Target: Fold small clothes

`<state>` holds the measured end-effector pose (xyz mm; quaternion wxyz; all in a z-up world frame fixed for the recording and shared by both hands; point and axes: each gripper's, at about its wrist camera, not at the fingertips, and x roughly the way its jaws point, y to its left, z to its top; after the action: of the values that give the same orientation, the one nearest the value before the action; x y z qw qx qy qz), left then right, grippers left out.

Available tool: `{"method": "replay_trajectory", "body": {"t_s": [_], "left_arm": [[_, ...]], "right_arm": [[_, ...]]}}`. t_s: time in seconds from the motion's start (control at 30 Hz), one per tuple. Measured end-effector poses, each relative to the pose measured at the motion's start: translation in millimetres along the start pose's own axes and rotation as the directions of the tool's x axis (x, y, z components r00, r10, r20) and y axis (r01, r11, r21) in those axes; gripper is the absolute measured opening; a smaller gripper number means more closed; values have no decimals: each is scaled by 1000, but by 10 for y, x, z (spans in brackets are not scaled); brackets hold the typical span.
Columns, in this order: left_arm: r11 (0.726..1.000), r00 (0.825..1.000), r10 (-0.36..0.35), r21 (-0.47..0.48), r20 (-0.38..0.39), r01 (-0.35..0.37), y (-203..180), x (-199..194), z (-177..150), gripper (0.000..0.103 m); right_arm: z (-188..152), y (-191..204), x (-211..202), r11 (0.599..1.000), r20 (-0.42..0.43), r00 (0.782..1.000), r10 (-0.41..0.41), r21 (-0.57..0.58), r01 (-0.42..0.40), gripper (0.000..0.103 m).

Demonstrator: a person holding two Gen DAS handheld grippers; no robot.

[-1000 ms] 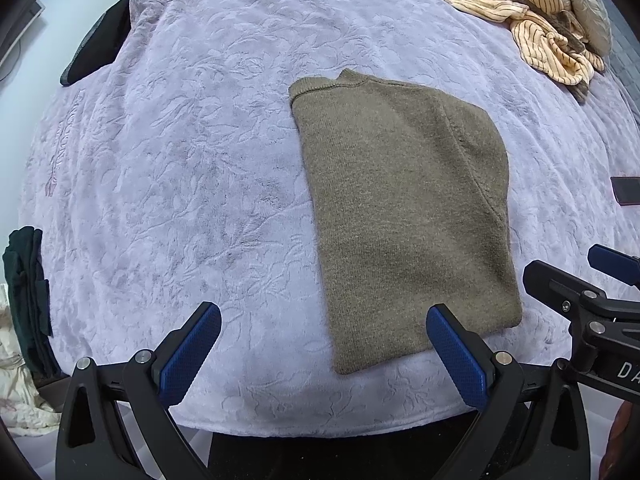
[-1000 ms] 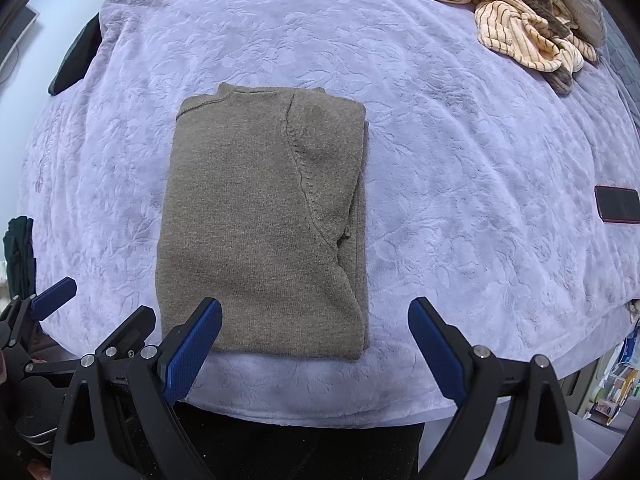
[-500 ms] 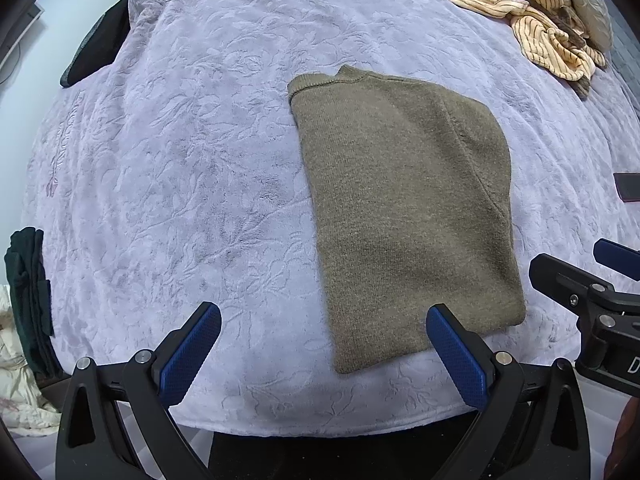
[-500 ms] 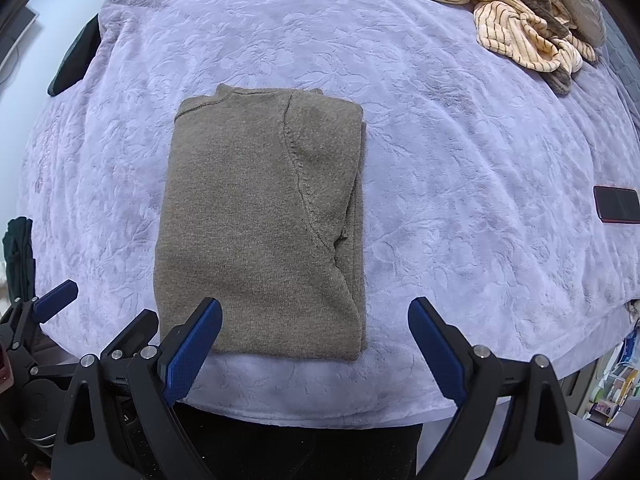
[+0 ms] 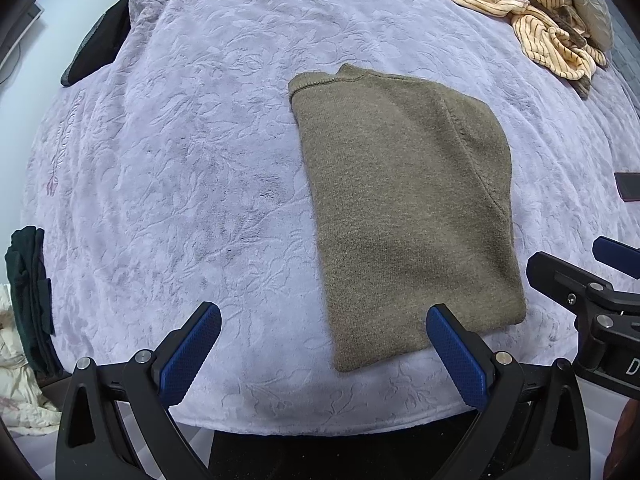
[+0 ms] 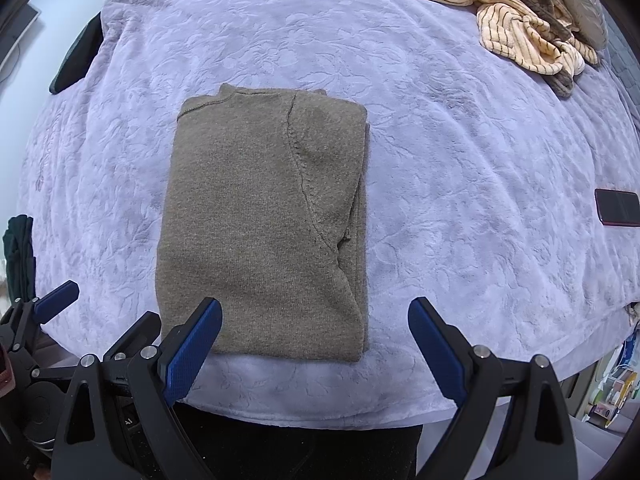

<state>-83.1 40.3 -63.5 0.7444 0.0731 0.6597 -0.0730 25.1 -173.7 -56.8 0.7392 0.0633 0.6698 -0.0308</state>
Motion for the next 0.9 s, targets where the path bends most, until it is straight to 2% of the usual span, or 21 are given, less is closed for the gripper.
{"method": "replay_trajectory", "body": {"t_s": [0.9], "left_arm": [[1000,1000,4,-3,-1,-4,-20,-13,15,103]], "right_arm": [[26,16,-1,1000,0,1000,-2,-13,2,95]]}}
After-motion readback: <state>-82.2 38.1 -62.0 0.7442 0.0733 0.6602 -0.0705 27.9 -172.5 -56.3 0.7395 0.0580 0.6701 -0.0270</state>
